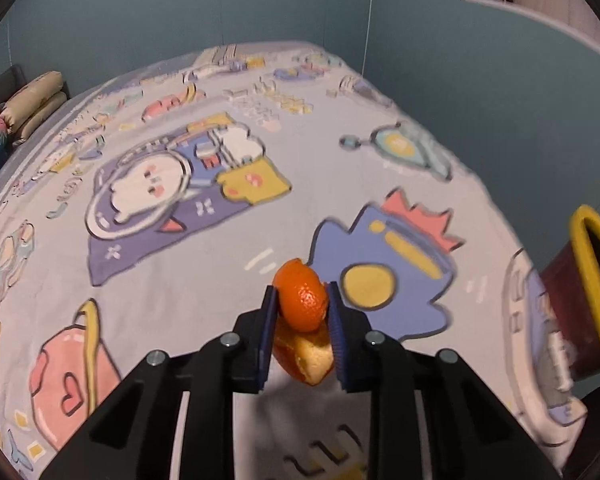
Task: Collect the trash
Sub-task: 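Carry the orange peel and snack wrapper over the yellow-rimmed bin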
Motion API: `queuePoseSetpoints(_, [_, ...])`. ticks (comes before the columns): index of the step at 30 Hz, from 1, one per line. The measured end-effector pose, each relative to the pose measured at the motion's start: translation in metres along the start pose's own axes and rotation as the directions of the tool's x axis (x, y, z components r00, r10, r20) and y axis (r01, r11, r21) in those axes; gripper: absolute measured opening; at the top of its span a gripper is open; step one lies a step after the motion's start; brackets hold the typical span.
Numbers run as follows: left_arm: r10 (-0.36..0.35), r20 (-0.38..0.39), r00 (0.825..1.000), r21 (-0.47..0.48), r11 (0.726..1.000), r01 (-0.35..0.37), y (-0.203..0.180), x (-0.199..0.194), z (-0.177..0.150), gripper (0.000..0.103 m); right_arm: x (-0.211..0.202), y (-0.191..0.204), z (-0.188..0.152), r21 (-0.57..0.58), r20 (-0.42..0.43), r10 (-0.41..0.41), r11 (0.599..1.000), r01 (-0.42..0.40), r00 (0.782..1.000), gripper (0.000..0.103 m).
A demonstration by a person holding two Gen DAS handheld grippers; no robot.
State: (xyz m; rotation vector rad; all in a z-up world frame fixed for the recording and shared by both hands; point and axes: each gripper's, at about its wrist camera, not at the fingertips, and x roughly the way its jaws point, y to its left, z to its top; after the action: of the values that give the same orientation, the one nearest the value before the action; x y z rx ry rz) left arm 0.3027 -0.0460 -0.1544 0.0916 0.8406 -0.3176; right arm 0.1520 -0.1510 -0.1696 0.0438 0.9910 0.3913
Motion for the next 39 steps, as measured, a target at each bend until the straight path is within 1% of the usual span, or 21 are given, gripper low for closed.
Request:
queuePoseSetpoints(2, [-0.002, 0.039, 0.999, -0.005, 1.0, 0.003, -0.002, -0.024, 0.006, 0.023, -0.013, -0.014, 0.004, 0.057, -0.001, 0.027, 0.998, -0.027, 1.0, 0.004])
queuePoseSetpoints(4, [-0.02, 0.081, 0.996, -0.01, 1.0, 0.021, -0.006, -0.051, 0.012, 0.023, -0.031, -0.025, 0.004, 0.092, 0.017, 0.023, 0.995, -0.024, 1.0, 0.004])
queuePoseSetpoints(7, [-0.025, 0.168, 0.986, 0.006, 1.0, 0.024, -0.022, -0.098, 0.018, 0.023, -0.06, -0.04, 0.004, 0.118, 0.068, -0.02, 0.993, 0.011, 0.997, 0.004])
queuePoseSetpoints(10, [-0.046, 0.225, 0.973, 0.02, 0.999, 0.042, -0.039, -0.129, 0.023, 0.023, -0.095, -0.06, 0.007, 0.158, 0.142, -0.062, 0.987, 0.039, 0.988, 0.004])
queuePoseSetpoints(11, [-0.057, 0.245, 0.968, 0.03, 0.998, 0.051, -0.048, -0.14, 0.025, 0.023, -0.111, -0.067, 0.008, 0.17, 0.181, -0.09, 0.984, 0.059, 0.979, 0.004])
queuePoseSetpoints(13, [-0.07, 0.279, 0.958, 0.059, 0.997, 0.056, -0.066, -0.156, 0.026, 0.023, -0.132, -0.079, 0.009, 0.19, 0.232, -0.132, 0.978, 0.088, 0.964, 0.004])
queuePoseSetpoints(15, [-0.095, 0.313, 0.945, 0.097, 0.993, 0.068, -0.088, -0.17, 0.027, 0.023, -0.156, -0.098, 0.007, 0.231, 0.283, -0.182, 0.966, 0.117, 0.942, 0.004])
queuePoseSetpoints(17, [-0.113, 0.327, 0.938, 0.133, 0.988, 0.073, -0.11, -0.177, 0.03, 0.023, -0.173, -0.12, 0.005, 0.267, 0.316, -0.249, 0.949, 0.166, 0.916, 0.004])
queuePoseSetpoints(19, [-0.143, 0.339, 0.93, 0.17, 0.981, 0.088, -0.134, -0.182, 0.032, 0.023, -0.188, -0.146, -0.001, 0.321, 0.33, -0.313, 0.924, 0.206, 0.89, 0.004])
queuePoseSetpoints(23, [-0.185, 0.346, 0.92, 0.23, 0.967, 0.107, -0.18, -0.181, 0.036, 0.024, -0.206, -0.195, -0.015, 0.415, 0.33, -0.397, 0.876, 0.246, 0.857, 0.004])
queuePoseSetpoints(26, [-0.224, 0.339, 0.914, 0.266, 0.954, 0.136, -0.213, -0.174, 0.04, 0.024, -0.213, -0.228, -0.027, 0.472, 0.314, -0.433, 0.844, 0.257, 0.845, 0.004])
queuePoseSetpoints(28, [-0.25, 0.328, 0.911, 0.288, 0.945, 0.155, -0.237, -0.166, 0.043, 0.024, -0.214, -0.239, -0.034, 0.483, 0.302, -0.454, 0.831, 0.276, 0.839, 0.004])
queuePoseSetpoints(32, [-0.292, 0.293, 0.91, 0.313, 0.929, 0.197, -0.273, -0.151, 0.043, 0.025, -0.214, -0.264, -0.043, 0.51, 0.28, -0.469, 0.812, 0.284, 0.838, 0.004])
queuePoseSetpoints(34, [-0.308, 0.283, 0.908, 0.325, 0.922, 0.211, -0.289, -0.142, 0.043, 0.027, -0.216, -0.274, -0.047, 0.518, 0.273, -0.463, 0.81, 0.276, 0.844, 0.004])
queuePoseSetpoints(36, [-0.309, 0.272, 0.911, 0.325, 0.921, 0.215, -0.299, -0.134, 0.043, 0.028, -0.216, -0.283, -0.051, 0.53, 0.259, -0.465, 0.801, 0.278, 0.846, 0.004])
queuePoseSetpoints(39, [-0.329, 0.228, 0.916, 0.303, 0.919, 0.254, -0.31, -0.115, 0.044, 0.028, -0.215, -0.293, -0.054, 0.539, 0.242, -0.462, 0.795, 0.277, 0.854, 0.005])
